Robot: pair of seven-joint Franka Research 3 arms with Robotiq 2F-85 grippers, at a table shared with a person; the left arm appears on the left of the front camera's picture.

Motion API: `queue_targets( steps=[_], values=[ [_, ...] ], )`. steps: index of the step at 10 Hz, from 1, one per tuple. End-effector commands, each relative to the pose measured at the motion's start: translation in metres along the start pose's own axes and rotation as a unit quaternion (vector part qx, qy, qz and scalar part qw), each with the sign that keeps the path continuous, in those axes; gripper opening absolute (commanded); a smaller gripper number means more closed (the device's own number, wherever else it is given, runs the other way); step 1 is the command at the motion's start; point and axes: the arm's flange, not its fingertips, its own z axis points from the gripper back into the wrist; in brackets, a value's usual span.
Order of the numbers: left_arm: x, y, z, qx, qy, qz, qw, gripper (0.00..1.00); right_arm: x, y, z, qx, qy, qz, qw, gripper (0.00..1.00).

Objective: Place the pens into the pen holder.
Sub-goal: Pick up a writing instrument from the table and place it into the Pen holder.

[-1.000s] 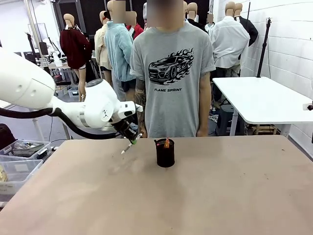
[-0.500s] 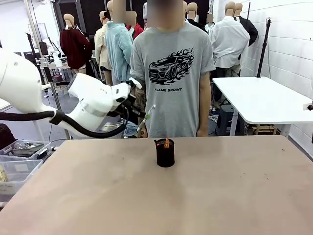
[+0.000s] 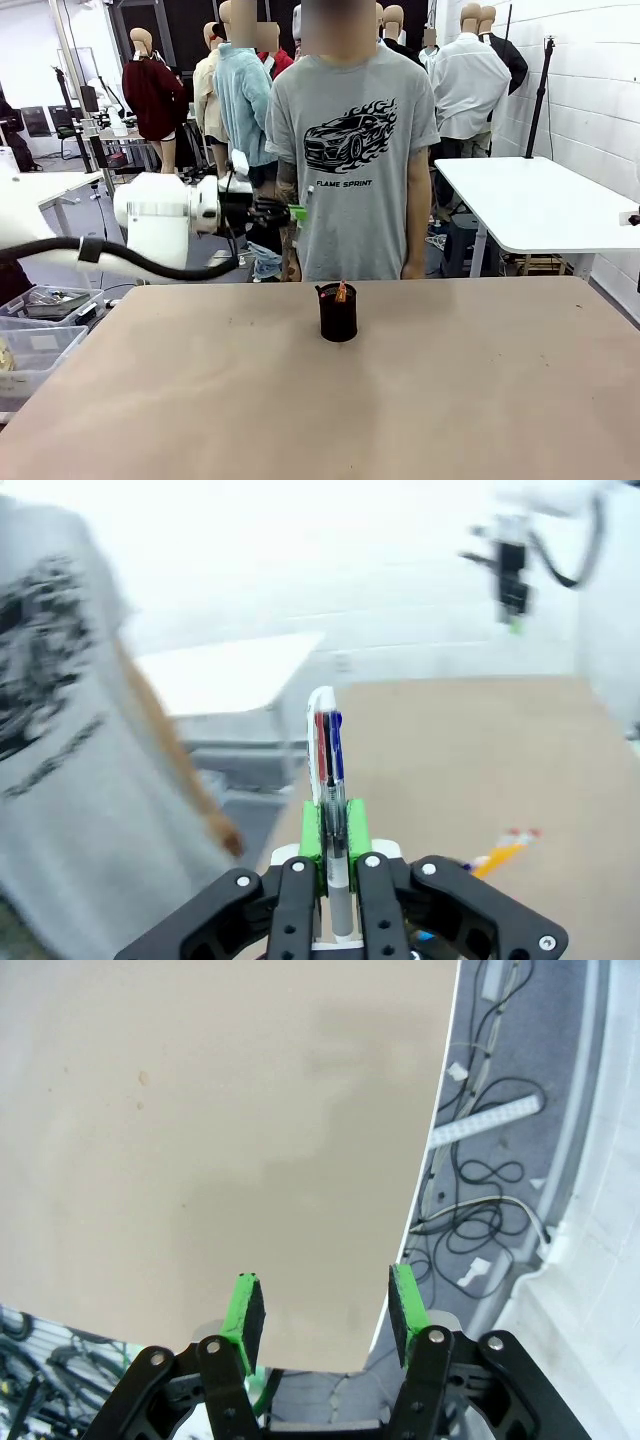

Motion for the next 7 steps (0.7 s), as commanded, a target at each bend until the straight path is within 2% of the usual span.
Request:
queue_targets(
  steps=[1, 2, 4, 7],
  values=[
    [-0.030, -0.022, -0.017, -0.096, -0.022, 0.000, 0.995, 0.00, 0.000, -0.001, -0.001, -0.014, 0.001, 0.002, 1.000, 0.64],
    [-0.036, -0.023, -0.031, -0.124, -0.045, 0.011, 0.991, 0.00, 0.000, -0.001, -0.001, -0.014, 0.001, 0.002, 1.000, 0.64],
    [-0.045, -0.023, -0.050, -0.145, -0.040, 0.018, 0.988, 0.00, 0.000, -0.001, -0.001, -0.014, 0.001, 0.002, 1.000, 0.64],
    [-0.059, -0.016, -0.066, -0.124, -0.047, 0.019, 0.991, 0.00, 0.000, -0.001, -0.001, -0.014, 0.001, 0.002, 1.000, 0.64]
  ],
)
